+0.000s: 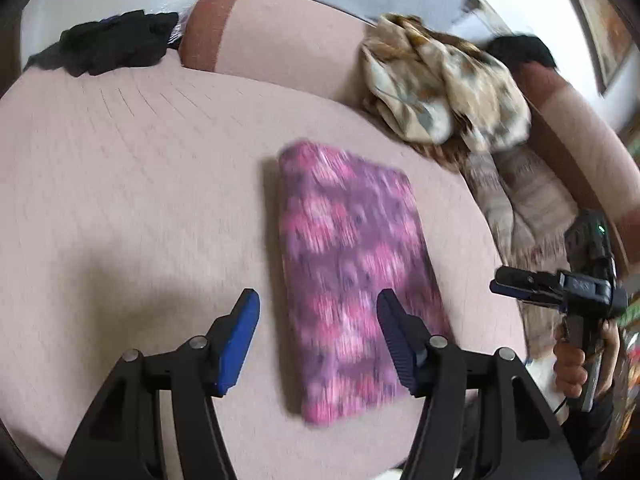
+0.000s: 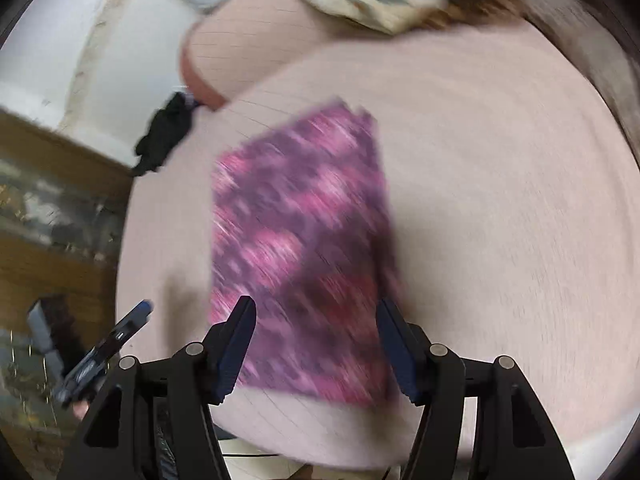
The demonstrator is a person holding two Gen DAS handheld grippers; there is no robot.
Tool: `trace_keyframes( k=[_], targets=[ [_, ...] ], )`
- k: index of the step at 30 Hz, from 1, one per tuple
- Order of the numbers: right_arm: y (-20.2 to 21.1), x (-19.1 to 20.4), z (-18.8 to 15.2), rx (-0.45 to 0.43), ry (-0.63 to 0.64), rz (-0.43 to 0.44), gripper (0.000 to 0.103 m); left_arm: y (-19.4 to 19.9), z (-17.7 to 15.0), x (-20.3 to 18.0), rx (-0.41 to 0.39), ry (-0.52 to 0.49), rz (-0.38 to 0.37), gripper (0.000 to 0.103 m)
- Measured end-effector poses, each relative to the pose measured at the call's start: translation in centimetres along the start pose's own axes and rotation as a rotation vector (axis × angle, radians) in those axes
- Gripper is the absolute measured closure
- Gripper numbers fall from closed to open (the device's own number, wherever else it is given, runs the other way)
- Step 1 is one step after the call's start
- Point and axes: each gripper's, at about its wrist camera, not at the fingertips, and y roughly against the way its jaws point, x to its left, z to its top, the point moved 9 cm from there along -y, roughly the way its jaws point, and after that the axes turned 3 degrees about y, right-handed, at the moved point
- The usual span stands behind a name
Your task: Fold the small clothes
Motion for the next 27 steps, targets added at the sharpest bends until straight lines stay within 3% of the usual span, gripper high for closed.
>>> trace_keyframes(
  k=[4,8,9,10,12,14,15,16,17,18,19,20,22,25,27],
  targets=[
    [-3.0,2.2,7.1,-0.017,0.033,0.023,0.036,-4.7,5.8,1.3,0.045,0.09,-0.005,0.043],
    [-8.0,-0.3,13.3,-0.015,-0.023,0.0,0.036,-10.4,9.6,2.3,0.104,0.177,-0.041,0.043],
    [-9.5,-1.2,14.5,-0.008,-0.053,0.008,0.042,-11.5,10.1,2.3,0.113,0.179,-0.049,0.043],
    [-10.7,-1.9,15.0,0.006,-0.068,0.014,0.052,-13.0,10.6,2.2,0.127,0.176,-0.059,0.043],
    [-12.7,-2.9,15.5,0.016,-0.088,0.023,0.063,-15.0,10.6,2.1,0.15,0.182,-0.078,0.045],
    [-13.9,-3.4,15.6,0.016,-0.103,0.039,0.077,-16.3,10.5,2.2,0.132,0.216,-0.142,0.056],
    [-14.1,-3.7,15.8,0.015,-0.116,0.034,0.089,-16.8,10.3,2.4,0.144,0.236,-0.146,0.059],
    [-13.9,-3.9,15.8,0.01,-0.125,0.043,0.094,-17.0,10.2,2.4,0.153,0.243,-0.149,0.061],
    [-13.8,-4.0,15.8,0.013,-0.137,0.042,0.096,-16.7,10.3,2.3,0.145,0.236,-0.156,0.064],
    [-13.4,-4.3,15.7,0.017,-0.157,0.013,0.097,-16.3,10.3,2.3,0.137,0.237,-0.154,0.074],
    [-12.5,-4.2,16.1,-0.001,-0.169,0.013,0.098,-15.4,10.4,2.3,0.115,0.252,-0.146,0.091],
    [-11.8,-3.8,16.4,-0.023,-0.152,0.013,0.098,-14.6,10.8,2.3,0.075,0.25,-0.139,0.099],
    [-11.2,-3.6,17.0,-0.049,-0.089,-0.066,0.099,-14.0,10.9,2.0,0.025,0.214,-0.108,0.099],
    [-14.9,-5.3,15.8,0.026,-0.058,-0.181,0.099,-15.9,10.2,2.7,0.037,0.173,-0.048,0.097],
    [-14.9,-4.7,15.7,0.011,-0.043,-0.176,0.096,-15.0,10.1,1.7,0.0,0.099,-0.002,0.097]
  ],
)
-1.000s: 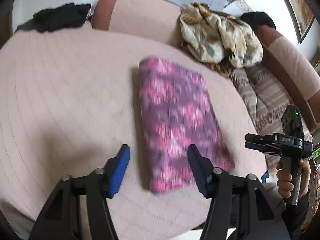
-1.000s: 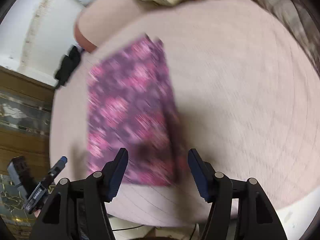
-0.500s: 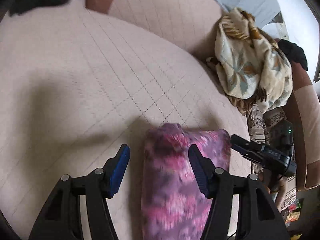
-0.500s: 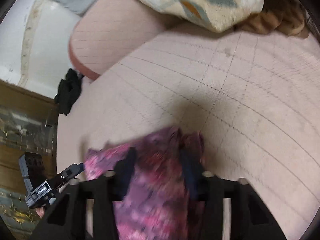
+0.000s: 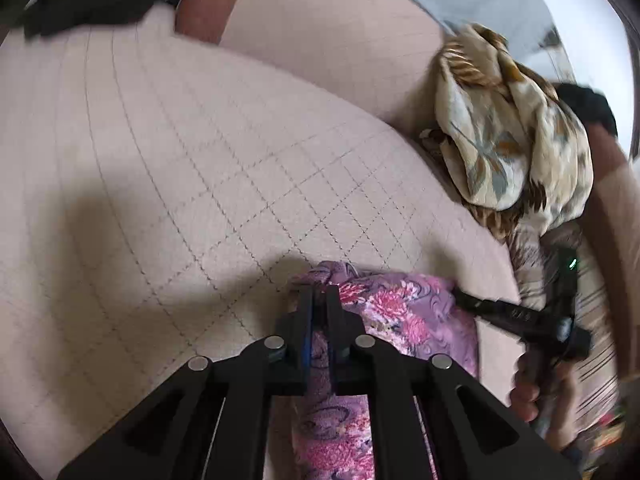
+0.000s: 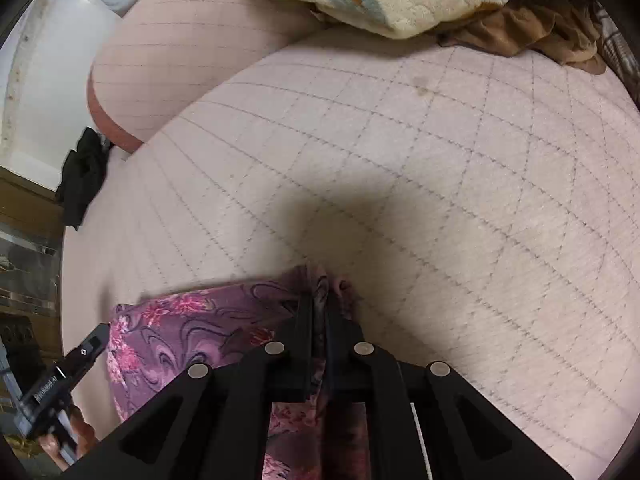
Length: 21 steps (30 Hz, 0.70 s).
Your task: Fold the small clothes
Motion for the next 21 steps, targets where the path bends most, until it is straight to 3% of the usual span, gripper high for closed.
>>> trace_keyframes(
  k=[2,3,6,8,10,12,14,15,18,21],
  targets=[
    [1.5,1.1,0.4,-0.028,0.048,-0.013,0.09,1.0,-0.1,-1.3,-0.028,-0.069,0.024,0.096],
    [2.4,1.6,0.3,-0.043,0.064,-0.03,0.079,1.3,-0.2,-1.7,-0.031,-0.083,0.023,0.096],
    [4.7,3.0,-0.6,-0.081,0.106,-0.079,0.061,2.9,-1.2,-1.9,-0.02,-0.049,0.042,0.093],
    [5.8,3.6,-0.9,-0.104,0.162,-0.135,0.058,4.4,-1.9,-2.6,-0.044,-0.067,0.045,0.07],
    [7.2,4.2,-1.3,-0.139,0.205,-0.183,0.051,6.1,-2.7,-3.0,-0.078,-0.085,0.065,0.055],
    [8.8,4.6,-2.2,-0.171,0.22,-0.221,0.047,7.6,-3.7,-3.0,-0.114,-0.1,0.086,0.052],
    [10.6,4.9,-3.6,-0.188,0.208,-0.221,0.045,9.4,-5.7,-2.5,-0.155,-0.13,0.129,0.034],
    [11.5,4.8,-4.6,-0.196,0.198,-0.202,0.041,10.0,-6.7,-2.2,-0.168,-0.135,0.144,0.031],
    [13.9,5.0,-7.7,-0.227,0.152,-0.154,0.028,11.8,-10.8,-0.5,-0.19,-0.146,0.196,0.029],
    [15.2,5.3,-12.0,-0.237,0.14,-0.132,0.024,12.9,-14.6,0.2,-0.173,-0.188,0.249,0.029]
  ],
)
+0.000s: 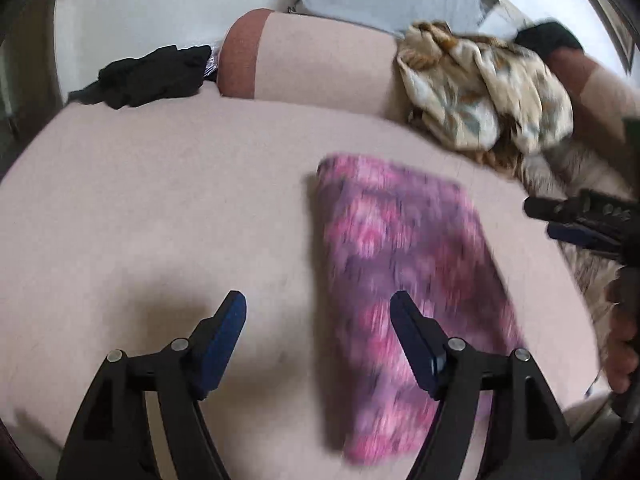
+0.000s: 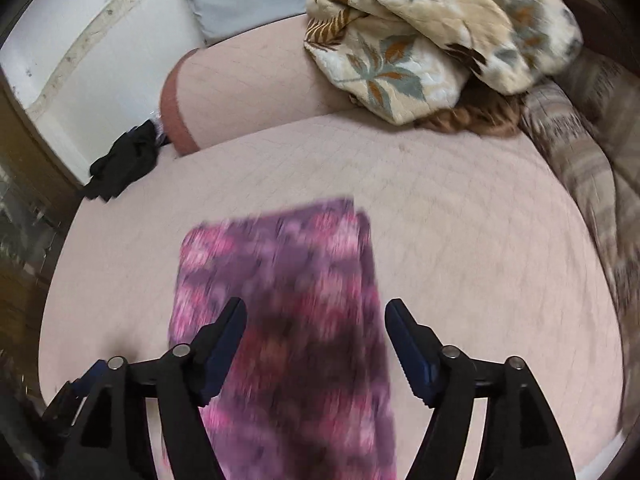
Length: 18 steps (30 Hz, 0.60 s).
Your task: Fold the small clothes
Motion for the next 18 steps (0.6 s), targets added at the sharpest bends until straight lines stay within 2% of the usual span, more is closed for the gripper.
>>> trace_keyframes(
  k=[4,9,14,18],
  targets=[
    [1.8,0.5,-5.7,0.022,0.028,-0.027,0.022,3.6,-3.0,-0.8,-0.012,-0.012,-0.017,0.029],
    [4.5,0.9,-11.1,0.036,0.017,-0.04,0.022,7.5,-5.4,-1.4,-0.032,-0.061,0.021,0.026],
    [9.2,1.9,-15.1,0.048,0.028,-0.089,0.021,12.0,-6.8,-1.6,-0.062,-0.099,0.038,0.022],
    [13.9,2.8,-16.8,0.007,0.013,-0.108,0.02,16.2,-6.9,-2.2,-0.1,-0.147,0.049,0.015]
  ],
)
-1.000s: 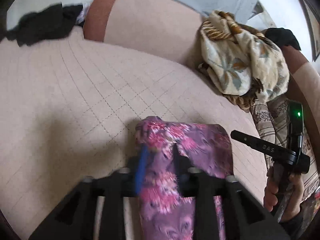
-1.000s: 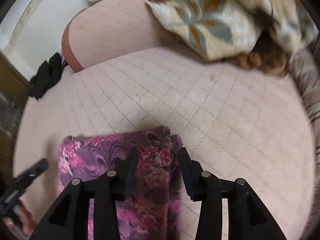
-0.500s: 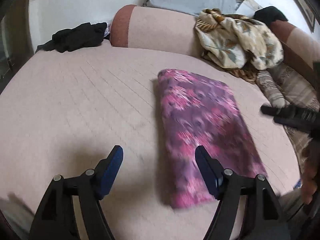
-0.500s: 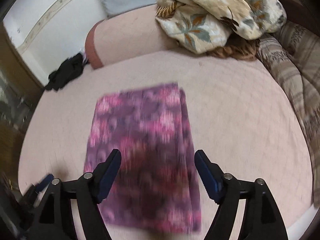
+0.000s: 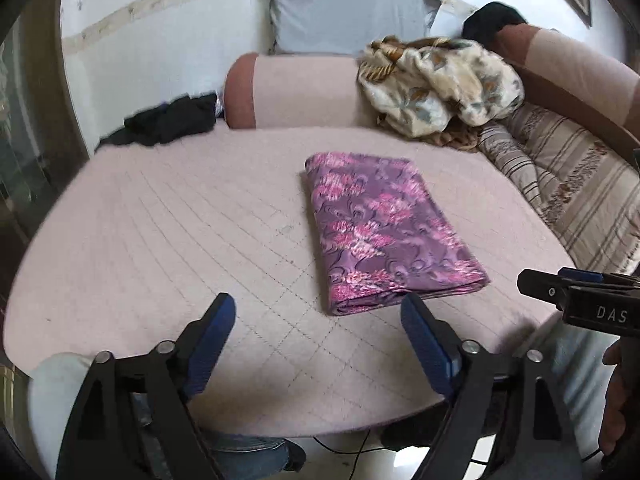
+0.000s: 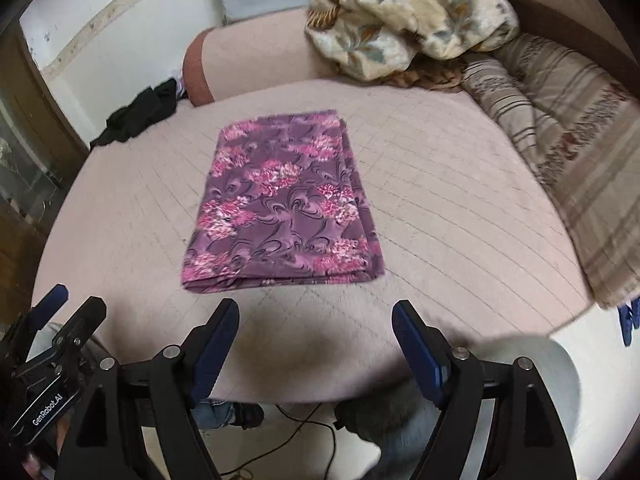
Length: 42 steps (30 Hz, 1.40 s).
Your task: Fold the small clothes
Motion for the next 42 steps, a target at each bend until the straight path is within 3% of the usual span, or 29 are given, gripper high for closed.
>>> trace_keyframes(
  k=[5,15,42],
  targets=[
    [5.7,1.0,-0.2,-0.102,0.015,-0.022,0.017,4.9,1.2,-0.4,-0.073,-0.032,0.011,0.011],
    [10.9,3.1,-0.4,-0.162,0.083,-0.054,0.015,8.6,1.1,-1.2,-0.075,-0.026,0.014,0.009],
    [15.0,3.3,0.4,-0.246,0.082,-0.071,0.015,12.1,2.0,-1.1,-0.12,-0.029,0.057,0.008]
  ],
)
